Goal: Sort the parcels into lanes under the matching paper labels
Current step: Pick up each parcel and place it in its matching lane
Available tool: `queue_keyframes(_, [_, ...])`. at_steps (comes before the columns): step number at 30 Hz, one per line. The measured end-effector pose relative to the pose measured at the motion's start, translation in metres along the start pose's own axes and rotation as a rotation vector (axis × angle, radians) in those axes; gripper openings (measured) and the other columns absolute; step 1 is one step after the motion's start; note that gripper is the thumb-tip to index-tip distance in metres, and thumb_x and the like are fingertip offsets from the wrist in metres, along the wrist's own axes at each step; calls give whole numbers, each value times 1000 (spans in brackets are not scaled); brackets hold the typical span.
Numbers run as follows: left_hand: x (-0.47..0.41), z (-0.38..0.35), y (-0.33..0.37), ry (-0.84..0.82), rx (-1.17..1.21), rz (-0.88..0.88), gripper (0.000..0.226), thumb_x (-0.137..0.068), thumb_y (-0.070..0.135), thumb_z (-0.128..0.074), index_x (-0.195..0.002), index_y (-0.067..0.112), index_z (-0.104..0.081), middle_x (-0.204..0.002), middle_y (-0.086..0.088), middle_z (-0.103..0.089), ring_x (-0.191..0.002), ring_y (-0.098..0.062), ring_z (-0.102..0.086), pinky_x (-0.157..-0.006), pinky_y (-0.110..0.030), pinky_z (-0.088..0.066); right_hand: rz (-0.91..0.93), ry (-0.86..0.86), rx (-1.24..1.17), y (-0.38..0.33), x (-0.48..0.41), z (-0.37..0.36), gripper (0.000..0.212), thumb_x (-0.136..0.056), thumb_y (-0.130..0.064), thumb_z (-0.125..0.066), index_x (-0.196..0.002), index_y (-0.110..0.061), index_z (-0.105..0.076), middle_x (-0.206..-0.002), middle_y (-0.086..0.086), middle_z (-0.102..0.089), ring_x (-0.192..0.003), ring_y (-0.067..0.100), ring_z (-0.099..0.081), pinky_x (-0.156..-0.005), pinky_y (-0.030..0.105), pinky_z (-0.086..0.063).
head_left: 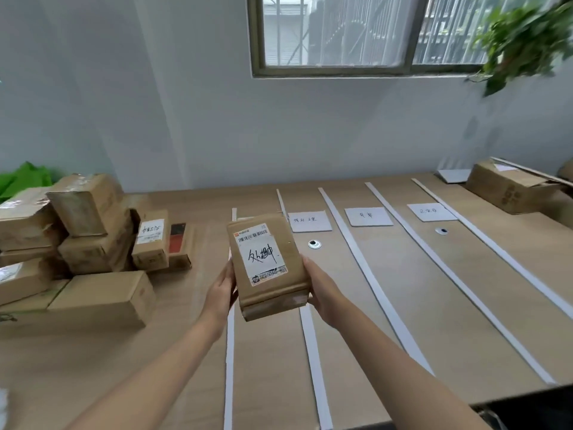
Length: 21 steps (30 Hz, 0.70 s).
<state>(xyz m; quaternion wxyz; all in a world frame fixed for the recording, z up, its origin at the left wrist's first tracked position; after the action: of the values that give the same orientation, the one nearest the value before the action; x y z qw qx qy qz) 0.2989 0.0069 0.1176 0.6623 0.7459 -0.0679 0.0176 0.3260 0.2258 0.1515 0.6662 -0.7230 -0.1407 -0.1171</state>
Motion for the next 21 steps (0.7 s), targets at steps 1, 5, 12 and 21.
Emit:
queue_keyframes(1, [1,-9,-2,-28,7,18,46,-102,54,-38,-138,31,-56,-131,5,-66,-125,-15,-59,-113,-44,-39,-3,17,-1,4,3,8,41,-103,-55,-33,-111,-39,-70,-106,-16,-75,-104,7,-67,-95,34,-52])
queue_keyframes(5, [2,-30,-9,-123,-8,46,50,-99,57,-40,-135,28,-60,-130,4,-66,-124,-15,-60,-113,-42,-38,-33,73,-19,20,0,26,56,-101,-65,-24,-125,-33,-64,-113,-11,-74,-107,12,-69,-101,41,-52])
queue_keyframes(12, [-18,-8,-40,-111,1,136,44,-102,45,-44,-138,25,-56,-128,1,-67,-122,-18,-62,-107,-37,-43,-84,50,-5,53,-32,7,48,-102,-62,-22,-120,-39,-60,-109,-19,-69,-102,1,-65,-77,21,-52])
queue_keyframes(21, [-85,56,-115,-59,-91,380,59,-87,46,-68,-142,33,-51,-130,9,-66,-119,-9,-61,-113,-35,-40,-245,43,117,129,-130,-27,50,-100,-64,-23,-130,-43,-57,-128,-19,-65,-121,5,-58,-111,36,-43])
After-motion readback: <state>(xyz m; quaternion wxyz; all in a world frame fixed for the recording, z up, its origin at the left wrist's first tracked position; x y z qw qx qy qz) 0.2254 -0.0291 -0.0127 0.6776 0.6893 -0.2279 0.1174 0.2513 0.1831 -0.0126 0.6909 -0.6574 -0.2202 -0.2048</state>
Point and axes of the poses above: each hand's wrist, its own x-axis away from the middle knuckle, its own z-axis out of the back of the hand, y = z × x, the point moved 1 cm from there along -x, towards the middle knuckle
